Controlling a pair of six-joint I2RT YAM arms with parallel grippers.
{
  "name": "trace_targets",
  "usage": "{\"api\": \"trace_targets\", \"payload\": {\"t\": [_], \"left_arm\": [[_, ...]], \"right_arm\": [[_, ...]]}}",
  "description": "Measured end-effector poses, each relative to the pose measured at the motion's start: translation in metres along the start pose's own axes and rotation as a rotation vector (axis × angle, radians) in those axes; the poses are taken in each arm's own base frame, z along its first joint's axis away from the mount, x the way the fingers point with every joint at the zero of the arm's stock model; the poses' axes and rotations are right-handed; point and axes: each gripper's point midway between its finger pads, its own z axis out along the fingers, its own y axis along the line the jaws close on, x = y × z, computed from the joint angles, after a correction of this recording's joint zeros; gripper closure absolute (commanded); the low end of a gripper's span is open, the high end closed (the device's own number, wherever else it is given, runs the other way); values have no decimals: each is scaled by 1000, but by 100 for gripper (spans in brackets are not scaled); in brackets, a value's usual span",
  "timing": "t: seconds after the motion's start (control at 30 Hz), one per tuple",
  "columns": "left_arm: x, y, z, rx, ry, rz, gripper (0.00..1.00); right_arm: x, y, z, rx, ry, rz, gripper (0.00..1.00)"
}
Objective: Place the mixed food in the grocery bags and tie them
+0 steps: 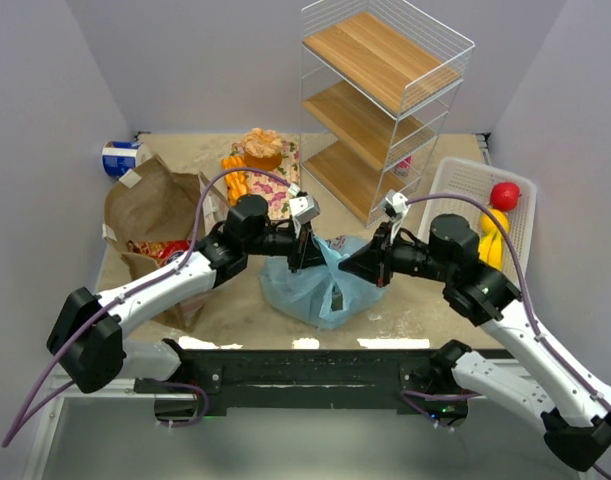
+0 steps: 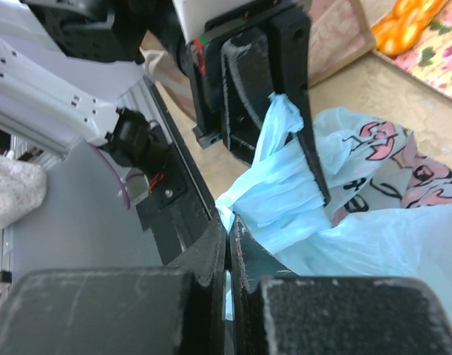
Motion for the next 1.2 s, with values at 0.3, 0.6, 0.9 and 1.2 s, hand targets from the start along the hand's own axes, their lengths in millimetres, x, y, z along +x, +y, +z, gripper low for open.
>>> {"api": "trace_targets", "payload": {"t": [0.3, 0.6, 0.9, 1.2], "left_arm": [[7, 11, 4, -59, 28, -89, 100], [14, 25, 1, -139, 55, -122, 100], [23, 16, -1, -97, 97, -145, 93], [23, -10, -3, 58, 114, -151, 52]], "right_arm": [[49, -1, 35, 17, 174, -30, 97], [72, -51, 42, 295, 240, -42, 92], [79, -80, 34, 442, 214, -66, 92], [89, -84, 32, 443, 218, -66, 91]]}}
